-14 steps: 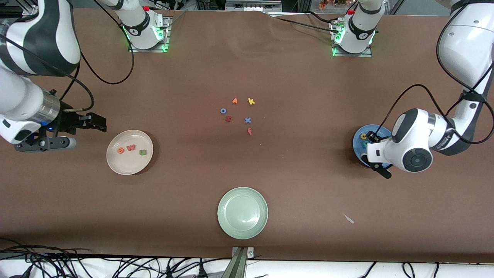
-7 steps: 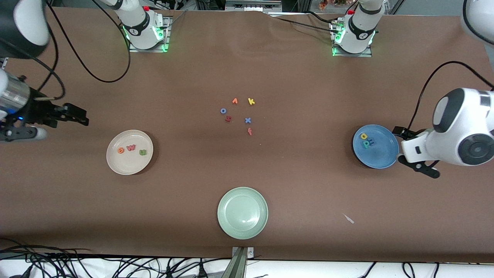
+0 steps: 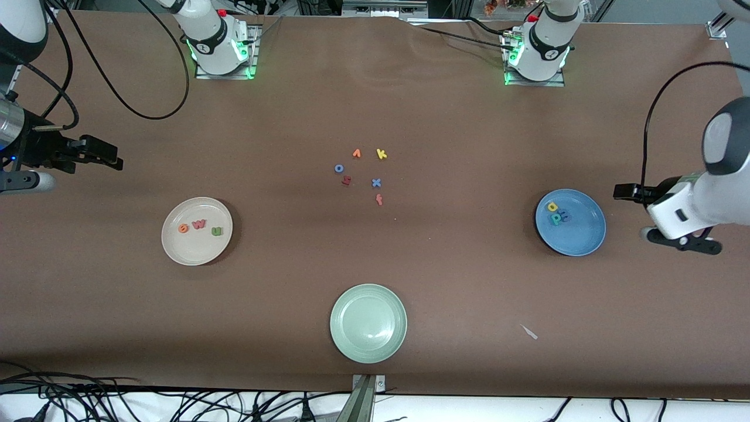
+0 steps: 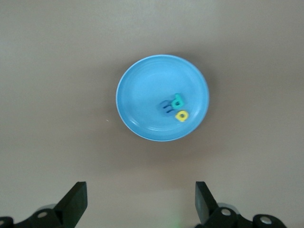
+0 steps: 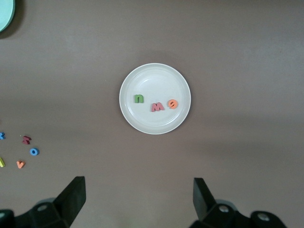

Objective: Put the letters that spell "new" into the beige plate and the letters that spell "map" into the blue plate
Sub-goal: 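Release both letters onto the plates and draw both grippers back to rest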

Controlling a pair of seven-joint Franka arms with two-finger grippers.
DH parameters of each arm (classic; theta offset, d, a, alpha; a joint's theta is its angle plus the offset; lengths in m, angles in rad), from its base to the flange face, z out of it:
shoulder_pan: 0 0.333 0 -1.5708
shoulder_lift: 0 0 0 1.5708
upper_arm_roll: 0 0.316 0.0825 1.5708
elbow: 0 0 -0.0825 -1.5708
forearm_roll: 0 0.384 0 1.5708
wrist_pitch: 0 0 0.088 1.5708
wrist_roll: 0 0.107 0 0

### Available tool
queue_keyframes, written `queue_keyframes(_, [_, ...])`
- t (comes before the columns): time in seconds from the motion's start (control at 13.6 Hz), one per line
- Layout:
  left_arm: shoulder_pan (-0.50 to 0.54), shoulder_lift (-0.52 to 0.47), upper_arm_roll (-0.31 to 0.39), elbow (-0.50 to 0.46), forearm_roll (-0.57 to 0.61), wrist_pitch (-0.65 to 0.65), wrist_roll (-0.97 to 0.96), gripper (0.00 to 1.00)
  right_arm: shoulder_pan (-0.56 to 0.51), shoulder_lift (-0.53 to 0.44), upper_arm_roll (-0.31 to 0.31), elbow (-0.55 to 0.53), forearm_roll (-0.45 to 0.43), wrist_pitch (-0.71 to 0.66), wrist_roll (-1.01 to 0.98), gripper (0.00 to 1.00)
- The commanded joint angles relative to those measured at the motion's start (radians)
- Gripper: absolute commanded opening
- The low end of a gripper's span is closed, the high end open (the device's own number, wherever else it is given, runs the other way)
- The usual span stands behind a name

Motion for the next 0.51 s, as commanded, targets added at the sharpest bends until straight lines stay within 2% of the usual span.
queue_keyframes(0.0, [-0.145, -0.152, 0.186, -0.054, -0.115, 0.007, -0.033, 1.00, -0.005, -0.022, 0.014, -0.008, -0.015, 0.006, 0.009, 1.00])
queue_keyframes(0.15, [-0.220, -0.235, 0.250, -0.081, -0.116, 0.021, -0.023, 1.00, -0.006, -0.022, 0.010, -0.006, -0.015, 0.007, 0.006, 1.00])
queue_keyframes(0.44, [-0.279, -0.351, 0.287, -0.129, -0.119, 0.024, -0.029, 1.00, -0.006, -0.026, 0.004, 0.028, -0.022, -0.005, 0.004, 1.00])
